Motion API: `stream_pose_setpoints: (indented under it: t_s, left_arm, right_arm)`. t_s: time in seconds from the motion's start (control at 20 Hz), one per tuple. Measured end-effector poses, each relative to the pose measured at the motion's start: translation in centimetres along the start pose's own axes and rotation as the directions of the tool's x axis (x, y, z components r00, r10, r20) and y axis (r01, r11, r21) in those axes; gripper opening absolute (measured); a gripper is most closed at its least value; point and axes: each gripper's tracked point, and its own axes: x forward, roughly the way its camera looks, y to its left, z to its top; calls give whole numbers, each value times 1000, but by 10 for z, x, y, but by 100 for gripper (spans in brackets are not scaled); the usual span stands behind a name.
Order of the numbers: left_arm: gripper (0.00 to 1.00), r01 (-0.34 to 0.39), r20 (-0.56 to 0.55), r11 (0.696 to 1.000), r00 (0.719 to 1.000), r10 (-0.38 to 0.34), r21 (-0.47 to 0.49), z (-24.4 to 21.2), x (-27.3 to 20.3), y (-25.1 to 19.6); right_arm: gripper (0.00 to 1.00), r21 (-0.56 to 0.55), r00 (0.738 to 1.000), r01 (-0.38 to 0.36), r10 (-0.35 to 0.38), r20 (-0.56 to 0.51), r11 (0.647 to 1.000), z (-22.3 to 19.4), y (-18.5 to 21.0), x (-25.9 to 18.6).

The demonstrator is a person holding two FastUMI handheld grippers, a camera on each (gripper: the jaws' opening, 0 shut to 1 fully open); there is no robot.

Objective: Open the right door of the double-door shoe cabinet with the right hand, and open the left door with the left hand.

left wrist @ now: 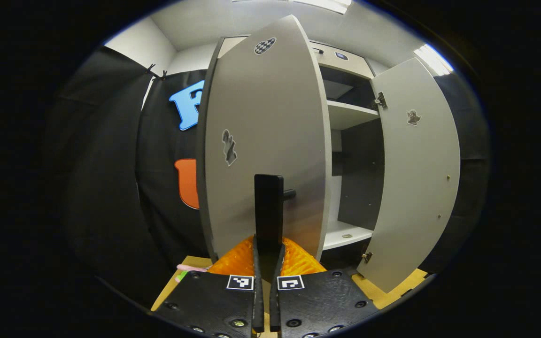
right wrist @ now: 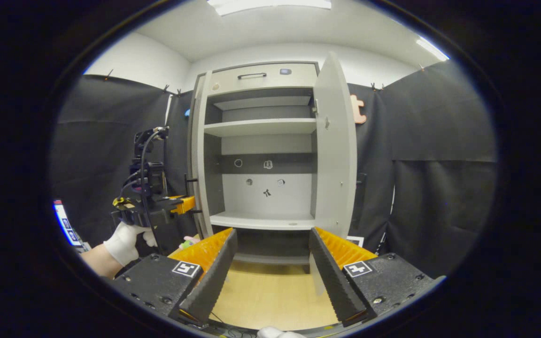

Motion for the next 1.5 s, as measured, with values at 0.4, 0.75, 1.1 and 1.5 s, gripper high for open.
stream_pose_setpoints:
  t_s: [0.4, 0.75, 1.1, 1.5]
  left_arm:
    - [0, -47, 3, 999, 999, 47, 1, -4, -23, 46]
    - [0, -130, 16, 990, 991, 129, 47, -8, -30, 117]
    - [10, -22, 47, 997, 999, 18, 78, -9, -27, 129]
    - [0, -48, 24, 999, 999, 47, 22, -10, -28, 129]
  right_arm:
    - [95, 0, 997, -80, 80, -11, 997, -4, 25, 7]
    - [94, 8, 994, -109, 110, -23, 994, -7, 37, 14]
    - [96, 2, 989, -143, 143, -31, 990, -12, 55, 16]
    - [96, 7, 989, -141, 141, -34, 990, -13, 54, 18]
